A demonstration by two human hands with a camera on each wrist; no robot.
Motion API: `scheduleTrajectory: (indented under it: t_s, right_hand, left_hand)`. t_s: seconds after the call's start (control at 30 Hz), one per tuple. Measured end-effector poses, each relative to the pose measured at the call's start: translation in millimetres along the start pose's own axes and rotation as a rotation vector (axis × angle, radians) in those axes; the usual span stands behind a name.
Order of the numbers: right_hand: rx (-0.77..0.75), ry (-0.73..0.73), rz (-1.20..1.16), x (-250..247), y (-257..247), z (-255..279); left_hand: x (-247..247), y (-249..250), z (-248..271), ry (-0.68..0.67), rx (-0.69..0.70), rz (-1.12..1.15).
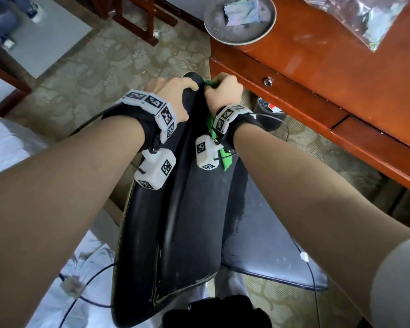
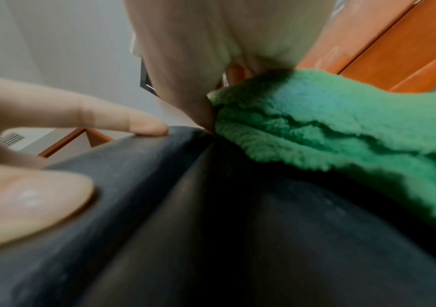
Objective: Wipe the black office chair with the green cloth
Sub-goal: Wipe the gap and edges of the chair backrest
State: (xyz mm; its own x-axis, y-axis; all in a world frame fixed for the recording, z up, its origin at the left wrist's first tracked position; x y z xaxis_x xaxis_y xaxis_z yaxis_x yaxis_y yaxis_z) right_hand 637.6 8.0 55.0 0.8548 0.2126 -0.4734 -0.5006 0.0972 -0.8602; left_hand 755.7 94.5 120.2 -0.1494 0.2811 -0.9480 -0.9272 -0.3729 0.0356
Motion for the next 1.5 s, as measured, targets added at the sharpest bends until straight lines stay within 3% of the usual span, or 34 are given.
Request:
scheduleTrajectory:
  t_s: [0.3, 0.47, 0.6, 0.77, 0.9, 1.03, 1.13, 1.3, 1.5]
  right_hand:
    - [-0.273, -0.141, 0.038, 3.3, 3.3, 52.6]
    - [-0.206, -0.11, 0.112, 2.8, -8.2, 22.5]
    - [-0.218, -0.106, 0.125, 3.9, -8.1, 30.2]
    - [-0.345, -0.199, 0.091, 5.3, -3.5, 80.7]
    - [-0.36, -0.216, 0.118, -3.5, -2.4, 106.5]
    - [-0.345, -0.197, 0.161, -1.9, -5.1, 137.5]
    - [-0.337, -0.178, 0.151, 2.9, -0.1, 166.9]
    - [-0.381, -0.203, 0.112, 3.7, 11.0, 234.4]
    - [-0.38, -0.291, 0.163, 0.2, 24.8, 293.9]
  left_hand:
    - [4.0, -3.5, -5.2, 0.0, -0.013, 0.016]
    - [3.3, -0.5, -5.0, 0.012, -0.012, -0.035]
    - [2.2, 0.8, -1.6, -0.001, 0.002, -0.028]
    - [-5.4, 7.6, 14.2, -0.02, 0.01, 0.084]
    - [-6.9, -6.1, 52.8, -0.01, -0.096, 0.256]
    - [17.6, -41.3, 107.9, -0.16, -0.274, 0.212]
    - [37.9, -58.8, 150.1, -0.236, -0.285, 0.317]
    - [44.9, -65.7, 182.4, -0.059, -0.235, 0.388]
    - [45.1, -66.8, 187.4, -0.05, -0.19, 0.38]
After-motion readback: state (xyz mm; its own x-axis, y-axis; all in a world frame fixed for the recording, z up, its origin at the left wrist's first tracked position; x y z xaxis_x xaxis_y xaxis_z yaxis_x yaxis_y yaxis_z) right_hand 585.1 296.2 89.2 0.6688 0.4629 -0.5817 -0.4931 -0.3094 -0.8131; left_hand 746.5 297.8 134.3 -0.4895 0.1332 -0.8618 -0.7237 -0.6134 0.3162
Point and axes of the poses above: each hand's wrist, its own z-axis away from the middle knuckle, its own x-axis out of the palm, y = z × x, the point moved 7 cm from there along -z, towards the middle knuckle, and after that the axes turned 4 degrees about -z, right-handed, at the moved point
